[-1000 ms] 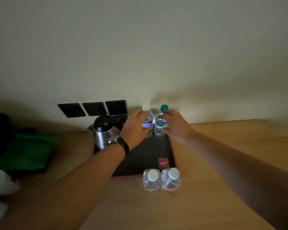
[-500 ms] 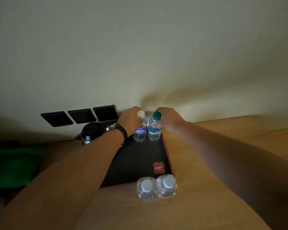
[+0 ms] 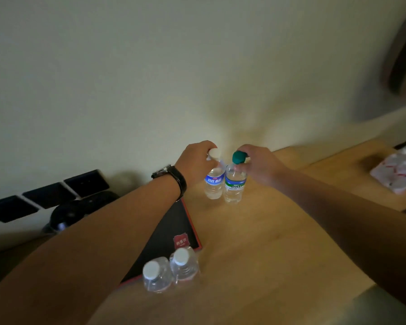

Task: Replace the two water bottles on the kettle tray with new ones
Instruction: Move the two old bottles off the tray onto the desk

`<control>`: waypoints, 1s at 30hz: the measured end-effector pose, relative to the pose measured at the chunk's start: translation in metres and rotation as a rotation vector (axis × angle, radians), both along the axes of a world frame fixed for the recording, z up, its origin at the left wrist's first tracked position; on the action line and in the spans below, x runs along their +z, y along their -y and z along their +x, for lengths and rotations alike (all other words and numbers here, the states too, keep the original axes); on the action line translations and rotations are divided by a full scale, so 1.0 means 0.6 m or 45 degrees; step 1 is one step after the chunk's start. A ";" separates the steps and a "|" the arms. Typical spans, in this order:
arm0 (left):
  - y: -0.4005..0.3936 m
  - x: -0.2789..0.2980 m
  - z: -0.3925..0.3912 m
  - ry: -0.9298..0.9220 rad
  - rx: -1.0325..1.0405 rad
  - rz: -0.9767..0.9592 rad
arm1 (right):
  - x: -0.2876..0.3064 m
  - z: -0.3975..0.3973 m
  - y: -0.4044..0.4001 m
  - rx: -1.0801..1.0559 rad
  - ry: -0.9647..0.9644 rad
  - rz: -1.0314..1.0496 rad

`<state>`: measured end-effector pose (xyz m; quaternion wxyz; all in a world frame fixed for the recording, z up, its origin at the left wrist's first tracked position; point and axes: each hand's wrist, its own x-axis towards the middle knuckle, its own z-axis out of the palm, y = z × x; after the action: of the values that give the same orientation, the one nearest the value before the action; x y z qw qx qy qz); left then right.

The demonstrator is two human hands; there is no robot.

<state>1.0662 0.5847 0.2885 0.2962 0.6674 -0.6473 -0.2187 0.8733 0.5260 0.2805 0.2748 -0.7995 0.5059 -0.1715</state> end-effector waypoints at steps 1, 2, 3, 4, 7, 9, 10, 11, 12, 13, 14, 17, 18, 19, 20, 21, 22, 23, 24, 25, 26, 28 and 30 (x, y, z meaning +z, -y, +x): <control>0.009 -0.003 -0.029 -0.021 -0.032 0.003 | -0.001 -0.032 0.002 -0.043 -0.010 -0.004; 0.019 -0.007 -0.058 -0.041 -0.065 0.011 | -0.004 -0.063 0.003 -0.091 -0.024 -0.007; 0.027 -0.012 -0.087 -0.059 -0.099 0.023 | -0.008 -0.094 0.003 -0.140 -0.036 -0.013; 0.034 -0.017 -0.116 -0.072 -0.132 0.037 | -0.012 -0.124 0.002 -0.188 -0.045 -0.017; 0.053 -0.039 -0.201 -0.094 -0.219 0.069 | -0.031 -0.208 -0.006 -0.330 -0.037 0.011; 0.062 -0.058 -0.254 -0.106 -0.255 0.082 | -0.046 -0.257 -0.014 -0.407 -0.024 0.029; 0.065 -0.068 -0.278 -0.115 -0.267 0.086 | -0.053 -0.279 -0.018 -0.440 -0.013 0.042; 0.067 -0.078 -0.301 -0.127 -0.276 0.094 | -0.060 -0.299 -0.022 -0.475 -0.001 0.061; 0.069 -0.088 -0.322 -0.138 -0.285 0.110 | -0.067 -0.318 -0.025 -0.511 0.009 0.080; 0.070 -0.097 -0.342 -0.145 -0.297 0.130 | -0.073 -0.336 -0.028 -0.544 0.017 0.092; 0.071 -0.106 -0.360 -0.152 -0.310 0.150 | -0.080 -0.353 -0.030 -0.571 0.024 0.100; 0.076 -0.124 -0.403 -0.184 -0.321 0.183 | -0.099 -0.392 -0.035 -0.615 0.027 0.135; 0.078 -0.127 -0.415 -0.197 -0.317 0.187 | -0.104 -0.401 -0.036 -0.629 0.028 0.138; 0.080 -0.129 -0.425 -0.210 -0.310 0.191 | -0.109 -0.409 -0.037 -0.644 0.026 0.135; 0.082 -0.130 -0.433 -0.220 -0.305 0.191 | -0.112 -0.415 -0.037 -0.659 0.021 0.129; 0.085 -0.129 -0.439 -0.221 -0.303 0.186 | -0.113 -0.420 -0.037 -0.676 0.015 0.124; 0.087 -0.128 -0.444 -0.214 -0.302 0.179 | -0.114 -0.424 -0.037 -0.686 0.008 0.124; 0.089 -0.127 -0.446 -0.205 -0.299 0.172 | -0.115 -0.427 -0.036 -0.688 0.002 0.129; 0.091 -0.126 -0.448 -0.199 -0.298 0.171 | -0.116 -0.429 -0.036 -0.680 -0.001 0.134; 0.092 -0.124 -0.449 -0.196 -0.298 0.175 | -0.116 -0.430 -0.037 -0.662 -0.006 0.140; 0.093 -0.123 -0.449 -0.195 -0.300 0.182 | -0.117 -0.430 -0.038 -0.638 -0.015 0.153; 0.092 -0.122 -0.448 -0.185 -0.324 0.200 | -0.114 -0.424 -0.040 -0.592 -0.025 0.192; 0.090 -0.122 -0.444 -0.144 -0.358 0.217 | -0.105 -0.413 -0.043 -0.540 -0.060 0.177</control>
<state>0.7996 0.5308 0.2154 0.2409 0.5798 -0.6956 -0.3493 0.6255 0.5519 0.2173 0.2751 -0.6580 0.6797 -0.1714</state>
